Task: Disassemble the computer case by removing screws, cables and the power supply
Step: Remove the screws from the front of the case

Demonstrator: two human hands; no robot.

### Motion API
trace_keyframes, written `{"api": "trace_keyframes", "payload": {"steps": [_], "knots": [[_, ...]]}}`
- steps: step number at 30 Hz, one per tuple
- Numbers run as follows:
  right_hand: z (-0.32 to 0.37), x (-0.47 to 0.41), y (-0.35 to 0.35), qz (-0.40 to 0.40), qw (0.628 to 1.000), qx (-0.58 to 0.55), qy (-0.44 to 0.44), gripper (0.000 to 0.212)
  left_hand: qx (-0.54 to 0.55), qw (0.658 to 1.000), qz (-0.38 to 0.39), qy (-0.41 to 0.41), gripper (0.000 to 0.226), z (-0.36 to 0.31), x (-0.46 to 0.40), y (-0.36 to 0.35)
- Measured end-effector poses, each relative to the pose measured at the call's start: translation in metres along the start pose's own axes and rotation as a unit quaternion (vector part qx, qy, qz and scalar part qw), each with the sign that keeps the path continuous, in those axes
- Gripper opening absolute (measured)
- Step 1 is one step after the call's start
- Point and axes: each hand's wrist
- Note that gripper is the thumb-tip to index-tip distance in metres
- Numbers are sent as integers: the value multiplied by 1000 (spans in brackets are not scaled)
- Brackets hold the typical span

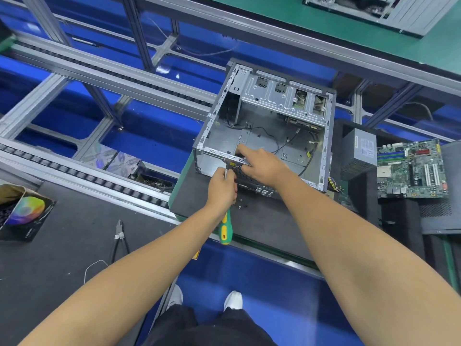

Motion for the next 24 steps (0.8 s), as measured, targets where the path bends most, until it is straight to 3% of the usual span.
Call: {"api": "trace_keyframes", "payload": {"steps": [3, 7, 12, 17, 24], "knots": [[-1, 0, 0, 3, 1000, 2, -5, 30, -184, 981, 61, 5, 21, 20, -11, 19], [-2, -1, 0, 13, 1000, -2, -14, 28, -433, 891, 138, -6, 27, 42, -24, 32], [-2, -2, -2, 22, 1000, 5, -21, 28, -525, 839, 143, -28, 30, 48, -33, 32], [-3, -2, -2, 23, 999, -1, -27, 29, -531, 835, 147, -15, 35, 50, -36, 32], [-3, -3, -1, 30, 999, -1, -29, 28, -416, 900, 119, 52, 50, 42, -34, 28]]}}
Point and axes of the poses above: each hand's wrist, its own x-axis away from the middle knuckle, its own y-axis out of the back of the hand, z = x × y, and after that the axes turned 3 degrees about z, right-handed
